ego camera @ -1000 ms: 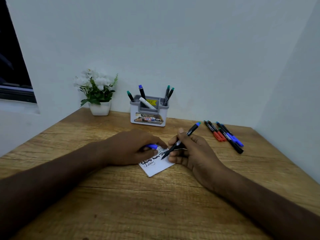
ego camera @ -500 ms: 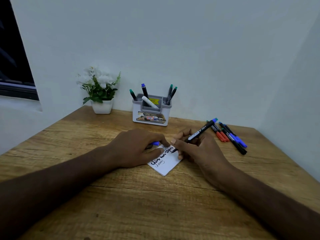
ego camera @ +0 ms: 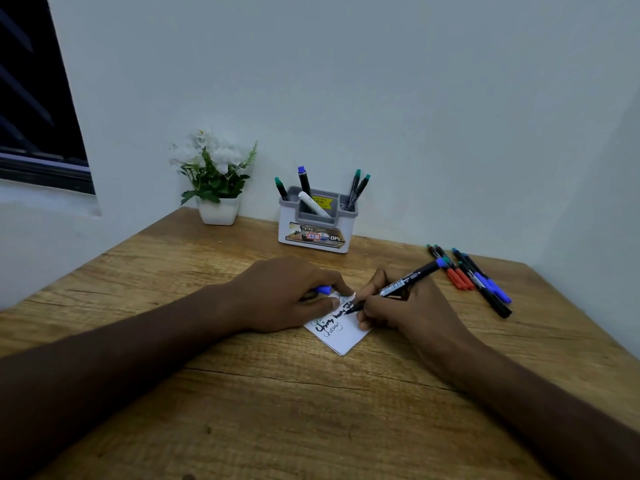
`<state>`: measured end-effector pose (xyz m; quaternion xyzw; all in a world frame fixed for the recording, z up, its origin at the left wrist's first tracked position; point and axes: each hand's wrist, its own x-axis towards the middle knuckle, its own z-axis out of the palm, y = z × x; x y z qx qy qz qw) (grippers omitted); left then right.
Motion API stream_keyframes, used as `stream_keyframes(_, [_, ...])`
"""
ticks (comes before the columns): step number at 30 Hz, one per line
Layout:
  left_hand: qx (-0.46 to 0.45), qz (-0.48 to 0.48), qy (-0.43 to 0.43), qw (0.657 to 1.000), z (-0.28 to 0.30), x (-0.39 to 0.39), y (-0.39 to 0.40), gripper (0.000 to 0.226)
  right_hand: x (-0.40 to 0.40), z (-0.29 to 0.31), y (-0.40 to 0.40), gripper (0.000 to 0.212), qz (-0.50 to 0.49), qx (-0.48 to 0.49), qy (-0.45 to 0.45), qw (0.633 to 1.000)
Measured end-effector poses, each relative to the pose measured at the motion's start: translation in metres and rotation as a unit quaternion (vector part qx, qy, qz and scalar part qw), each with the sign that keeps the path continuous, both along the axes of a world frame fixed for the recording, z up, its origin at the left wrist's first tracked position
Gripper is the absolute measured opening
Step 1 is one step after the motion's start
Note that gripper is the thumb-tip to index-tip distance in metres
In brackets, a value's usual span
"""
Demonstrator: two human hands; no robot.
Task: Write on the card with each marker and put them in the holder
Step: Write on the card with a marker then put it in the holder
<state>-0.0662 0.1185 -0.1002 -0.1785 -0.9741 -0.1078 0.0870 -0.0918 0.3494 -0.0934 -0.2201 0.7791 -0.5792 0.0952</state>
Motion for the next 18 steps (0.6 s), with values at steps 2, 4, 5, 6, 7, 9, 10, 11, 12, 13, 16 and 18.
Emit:
stream_keyframes(2, [-0.01, 0.0, -0.001, 1.0, 0.0002, 0.0, 0.0008, 0.037, 0.0011, -0.0016, -0.0003, 0.006, -0.016, 0.024, 0.022, 0.999])
stream_keyframes(4, [-0.032, -0.001, -0.002, 0.999, 0.0027, 0.0011, 0.0027, 0.038, 0.0023, -0.0022, -0.001, 0.006, -0.034, 0.058, 0.051, 0.996])
stream_keyframes(5, [-0.045, -0.003, -0.002, 0.999, 0.0044, 0.0018, 0.0038, 0.039, 0.0035, -0.0017, -0.0018, 0.005, -0.04, 0.074, 0.067, 0.994])
stream_keyframes(6, [-0.056, -0.003, -0.002, 0.998, 0.0057, 0.0024, 0.0049, 0.039, 0.0041, -0.0016, -0.0025, 0.005, -0.044, 0.084, 0.08, 0.992])
stream_keyframes(7, [-0.065, -0.004, 0.0, 0.998, 0.0066, 0.0032, 0.006, 0.039, 0.0045, -0.0015, -0.0029, 0.007, -0.048, 0.089, 0.087, 0.991])
stream_keyframes(9, [-0.075, -0.005, 0.003, 0.997, 0.0075, 0.0043, 0.0076, 0.038, 0.0048, -0.0011, -0.0034, 0.009, -0.05, 0.091, 0.091, 0.99])
stream_keyframes(10, [-0.078, -0.005, 0.004, 0.997, 0.0074, 0.0045, 0.0077, 0.038, 0.0051, -0.001, -0.0035, 0.009, -0.047, 0.092, 0.092, 0.99])
stream_keyframes(11, [-0.079, -0.007, 0.006, 0.997, 0.007, 0.0043, 0.0075, 0.038, 0.0054, -0.0007, -0.0035, 0.009, -0.044, 0.094, 0.092, 0.99])
stream_keyframes(12, [-0.077, -0.007, 0.006, 0.997, 0.0069, 0.0042, 0.0074, 0.037, 0.0055, -0.0007, -0.0031, 0.009, -0.041, 0.095, 0.092, 0.99])
stream_keyframes(13, [-0.075, -0.008, 0.007, 0.997, 0.0068, 0.004, 0.0071, 0.037, 0.0056, -0.0001, -0.0032, 0.009, -0.037, 0.097, 0.093, 0.99])
stream_keyframes(16, [-0.08, -0.006, 0.006, 0.997, 0.007, 0.0037, 0.0074, 0.039, 0.0045, 0.0004, -0.0031, 0.006, -0.026, 0.112, 0.098, 0.989])
stream_keyframes(18, [-0.086, -0.006, 0.007, 0.996, 0.0073, 0.0035, 0.0079, 0.039, 0.004, 0.0002, -0.003, 0.006, -0.032, 0.107, 0.096, 0.989])
